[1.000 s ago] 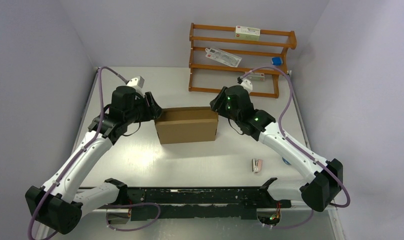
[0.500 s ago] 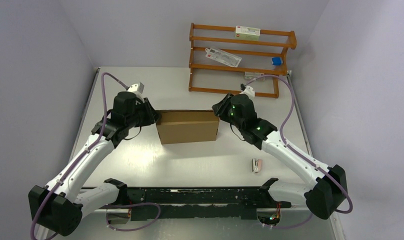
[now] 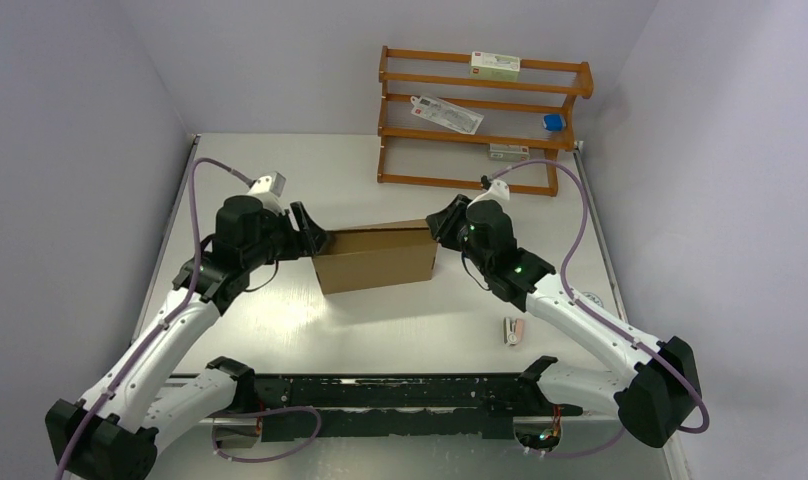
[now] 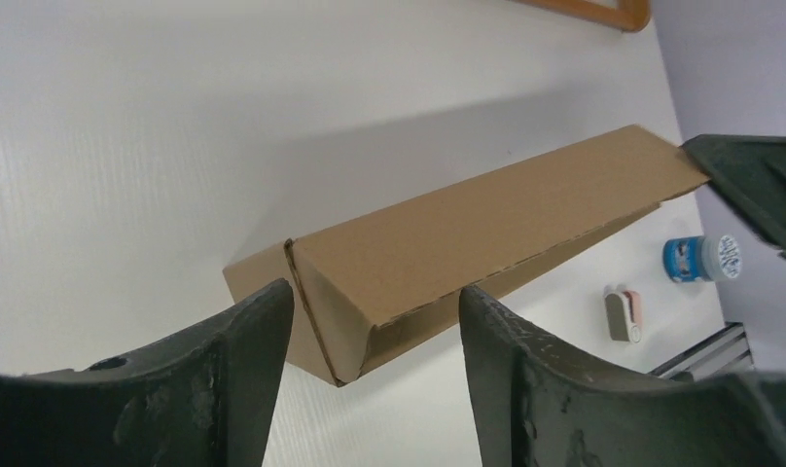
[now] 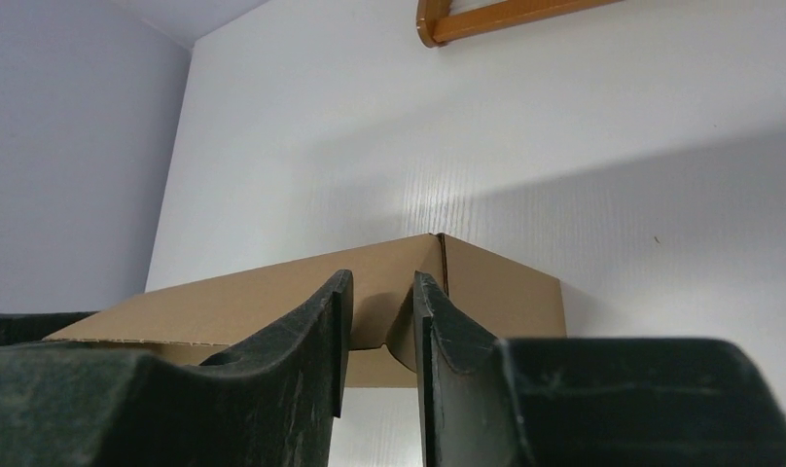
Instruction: Fold the paper box
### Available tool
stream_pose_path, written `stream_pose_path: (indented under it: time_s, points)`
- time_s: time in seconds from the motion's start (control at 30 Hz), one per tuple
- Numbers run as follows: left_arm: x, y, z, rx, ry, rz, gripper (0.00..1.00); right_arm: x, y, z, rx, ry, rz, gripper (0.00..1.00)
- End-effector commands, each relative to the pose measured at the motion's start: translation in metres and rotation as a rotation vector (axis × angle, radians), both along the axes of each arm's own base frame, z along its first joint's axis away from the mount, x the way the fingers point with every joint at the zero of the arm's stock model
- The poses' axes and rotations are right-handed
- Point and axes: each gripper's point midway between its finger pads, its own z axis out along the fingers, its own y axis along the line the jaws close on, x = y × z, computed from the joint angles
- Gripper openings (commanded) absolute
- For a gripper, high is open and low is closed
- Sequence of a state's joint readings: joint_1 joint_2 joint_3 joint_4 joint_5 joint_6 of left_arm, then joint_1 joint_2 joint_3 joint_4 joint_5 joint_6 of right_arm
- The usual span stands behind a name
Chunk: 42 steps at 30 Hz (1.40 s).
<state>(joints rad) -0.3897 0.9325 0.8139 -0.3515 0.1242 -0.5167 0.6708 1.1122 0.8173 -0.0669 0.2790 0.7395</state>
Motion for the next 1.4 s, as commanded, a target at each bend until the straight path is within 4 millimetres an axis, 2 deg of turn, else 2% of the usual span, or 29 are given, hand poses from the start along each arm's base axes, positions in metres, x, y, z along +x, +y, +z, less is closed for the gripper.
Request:
stream_pose_path:
  time_s: [0.0,0.13,0.3,0.43,0.53,0.63,0.7,0.83,1.17,1.37]
  points:
    - [-0.008,0.003,0.040,-0.056,-0.044,0.031,0.69,-0.009,-0.003,-0.026,-0.094,0.058,0.031,0.31]
    - [-0.006,0.012,0.043,-0.100,-0.013,0.130,0.69,-0.010,-0.001,-0.030,-0.083,0.062,0.042,0.31]
    - [-0.006,-0.004,0.037,-0.152,0.055,0.088,0.59,-0.010,-0.005,-0.034,-0.098,0.061,0.026,0.31]
    - [-0.016,-0.013,0.030,-0.169,0.124,0.036,0.54,-0.009,-0.007,-0.033,-0.096,0.056,0.016,0.31]
    - [-0.022,-0.001,0.028,-0.137,0.131,0.084,0.59,-0.009,-0.005,-0.034,-0.093,0.053,0.020,0.31]
    - [-0.025,0.021,0.037,-0.090,0.099,0.174,0.67,-0.008,-0.003,-0.032,-0.093,0.050,0.030,0.33]
    - [-0.030,0.026,0.043,-0.089,0.087,0.193,0.70,-0.007,-0.002,-0.030,-0.091,0.045,0.033,0.34]
    - [-0.038,0.022,0.044,-0.129,0.129,0.187,0.72,-0.006,-0.003,-0.028,-0.089,0.031,0.031,0.34]
    - [-0.047,0.004,0.025,-0.358,0.221,0.216,0.75,-0.006,0.003,-0.031,-0.090,0.011,0.066,0.35]
    - [-0.049,0.004,0.013,-0.412,0.259,0.255,0.68,-0.010,0.000,-0.037,-0.104,0.004,0.074,0.35]
